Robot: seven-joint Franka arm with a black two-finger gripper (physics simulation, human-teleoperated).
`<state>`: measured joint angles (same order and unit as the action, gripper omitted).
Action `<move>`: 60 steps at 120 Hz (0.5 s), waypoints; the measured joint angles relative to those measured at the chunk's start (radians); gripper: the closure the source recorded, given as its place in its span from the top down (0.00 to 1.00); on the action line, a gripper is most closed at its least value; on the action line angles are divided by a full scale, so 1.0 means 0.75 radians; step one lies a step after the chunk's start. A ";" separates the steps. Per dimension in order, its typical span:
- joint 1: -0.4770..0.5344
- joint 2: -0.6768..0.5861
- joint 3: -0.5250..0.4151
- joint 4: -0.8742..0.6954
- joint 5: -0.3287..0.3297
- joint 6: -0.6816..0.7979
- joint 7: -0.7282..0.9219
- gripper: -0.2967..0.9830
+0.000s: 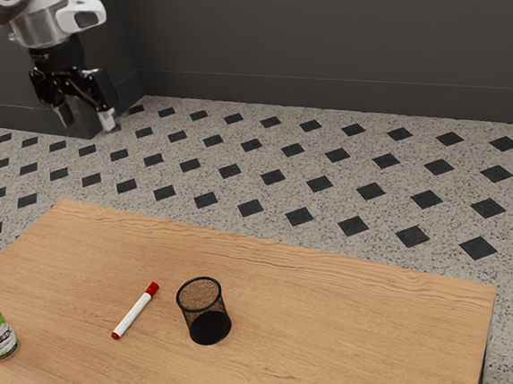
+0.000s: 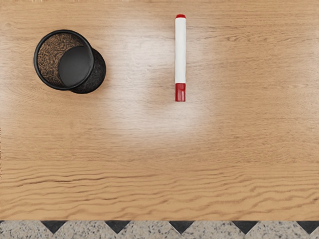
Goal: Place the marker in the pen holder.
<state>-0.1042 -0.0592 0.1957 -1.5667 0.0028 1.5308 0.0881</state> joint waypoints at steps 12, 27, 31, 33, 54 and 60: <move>-0.012 -0.002 -0.010 -0.017 0.018 -0.012 0.020 0.75; -0.061 0.099 0.119 -0.354 0.024 0.160 0.029 0.74; -0.035 0.188 0.138 -0.389 0.023 0.223 0.031 0.70; -0.016 0.232 0.144 -0.400 0.020 0.255 0.032 0.68; 0.113 0.480 0.157 -0.483 -0.066 0.538 0.071 0.52; 0.102 0.523 0.148 -0.488 -0.087 0.599 0.081 0.49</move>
<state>-0.0278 0.3331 0.3067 -1.9324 -0.0628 1.9798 0.1489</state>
